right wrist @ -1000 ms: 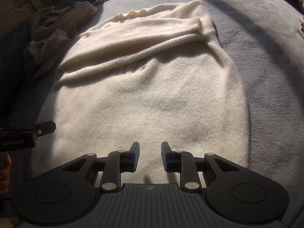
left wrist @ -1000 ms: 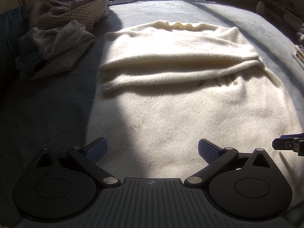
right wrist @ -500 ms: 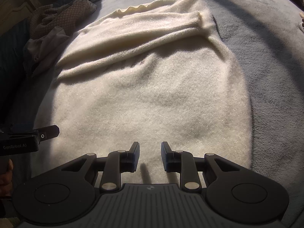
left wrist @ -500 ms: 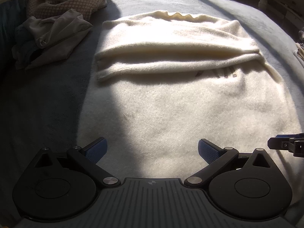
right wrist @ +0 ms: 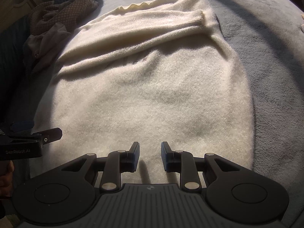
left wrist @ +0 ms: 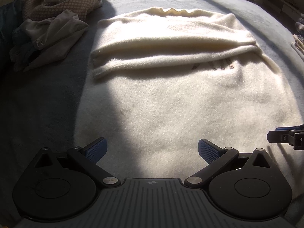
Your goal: Fold clothes
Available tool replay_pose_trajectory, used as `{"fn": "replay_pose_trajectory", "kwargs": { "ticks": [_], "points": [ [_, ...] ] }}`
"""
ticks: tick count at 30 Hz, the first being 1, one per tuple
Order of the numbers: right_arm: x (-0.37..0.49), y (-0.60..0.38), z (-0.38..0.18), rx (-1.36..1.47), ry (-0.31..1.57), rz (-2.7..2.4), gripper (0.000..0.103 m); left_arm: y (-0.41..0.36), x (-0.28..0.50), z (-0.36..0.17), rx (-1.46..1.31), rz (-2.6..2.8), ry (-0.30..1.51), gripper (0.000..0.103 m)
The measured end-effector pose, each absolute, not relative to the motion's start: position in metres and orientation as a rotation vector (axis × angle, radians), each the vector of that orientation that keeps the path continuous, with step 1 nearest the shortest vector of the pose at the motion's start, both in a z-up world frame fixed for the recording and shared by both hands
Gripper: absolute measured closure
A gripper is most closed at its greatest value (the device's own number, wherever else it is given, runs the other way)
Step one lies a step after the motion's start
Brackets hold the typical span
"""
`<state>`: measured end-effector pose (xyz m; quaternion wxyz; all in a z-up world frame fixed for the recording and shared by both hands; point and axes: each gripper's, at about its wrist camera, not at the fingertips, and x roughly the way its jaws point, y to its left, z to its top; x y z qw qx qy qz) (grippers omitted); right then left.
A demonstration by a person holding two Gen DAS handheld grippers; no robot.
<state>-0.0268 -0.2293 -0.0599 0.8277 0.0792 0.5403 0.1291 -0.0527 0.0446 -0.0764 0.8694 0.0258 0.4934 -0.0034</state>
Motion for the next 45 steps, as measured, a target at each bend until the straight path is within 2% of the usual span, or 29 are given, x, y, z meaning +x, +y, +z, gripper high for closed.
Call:
{"fn": "replay_pose_trajectory", "kwargs": {
  "ticks": [10, 19, 22, 24, 28, 32, 45],
  "points": [
    [-0.029, -0.228, -0.067, 0.164, 1.167, 0.284, 0.077, 0.045, -0.054, -0.081, 0.067, -0.013, 1.042, 0.0],
    [-0.033, -0.23, -0.075, 0.159, 1.157, 0.296, 0.076, 0.065, -0.05, -0.112, -0.025, 0.005, 1.126, 0.0],
    [-0.036, -0.228, -0.076, 0.148, 1.143, 0.315, 0.069, 0.063, -0.053, -0.113, -0.013, -0.001, 1.112, 0.0],
    [-0.039, -0.223, -0.075, 0.124, 1.131, 0.334, 0.059, 0.062, -0.054, -0.113, -0.014, -0.001, 1.102, 0.0],
    [-0.043, -0.215, -0.074, 0.078, 1.115, 0.337, 0.055, 0.064, -0.056, -0.114, -0.019, -0.007, 1.088, 0.0],
    [-0.043, -0.215, -0.074, 0.111, 1.128, 0.348, 0.041, 0.064, -0.056, -0.114, -0.015, -0.012, 1.087, 0.0],
    [-0.04, -0.22, -0.074, 0.199, 1.146, 0.339, 0.031, 0.066, -0.055, -0.116, -0.022, -0.019, 1.099, 0.0]
  ]
}}
